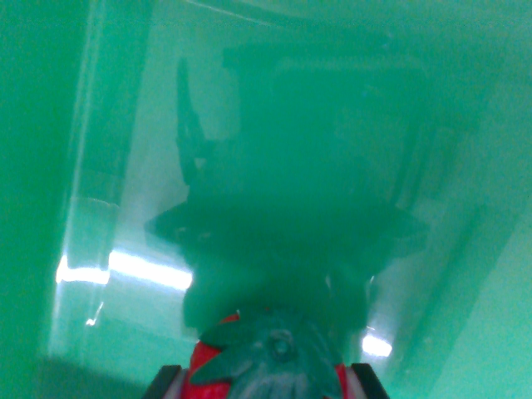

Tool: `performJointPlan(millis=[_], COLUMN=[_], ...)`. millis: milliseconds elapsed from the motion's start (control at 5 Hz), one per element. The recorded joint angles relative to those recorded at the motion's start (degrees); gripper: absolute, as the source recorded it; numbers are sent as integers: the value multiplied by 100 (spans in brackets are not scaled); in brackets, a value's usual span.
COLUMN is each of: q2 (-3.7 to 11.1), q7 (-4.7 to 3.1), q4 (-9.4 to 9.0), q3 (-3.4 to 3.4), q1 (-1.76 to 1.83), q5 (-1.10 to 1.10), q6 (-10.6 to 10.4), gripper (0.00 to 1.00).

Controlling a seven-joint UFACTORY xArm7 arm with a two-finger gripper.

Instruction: Pick fruit

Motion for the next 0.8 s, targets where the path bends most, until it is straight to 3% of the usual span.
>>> performJointPlan(millis=[200,400,600,800], q2=[0,-67,-67,-142], q7=[0,-5,-5,-10], q4=[0,134,134,286], q3=[0,1,1,3], q1=[0,-4,-4,-8], q5=[0,9,9,20], q6=[0,200,200,427], gripper=[100,100,100,100])
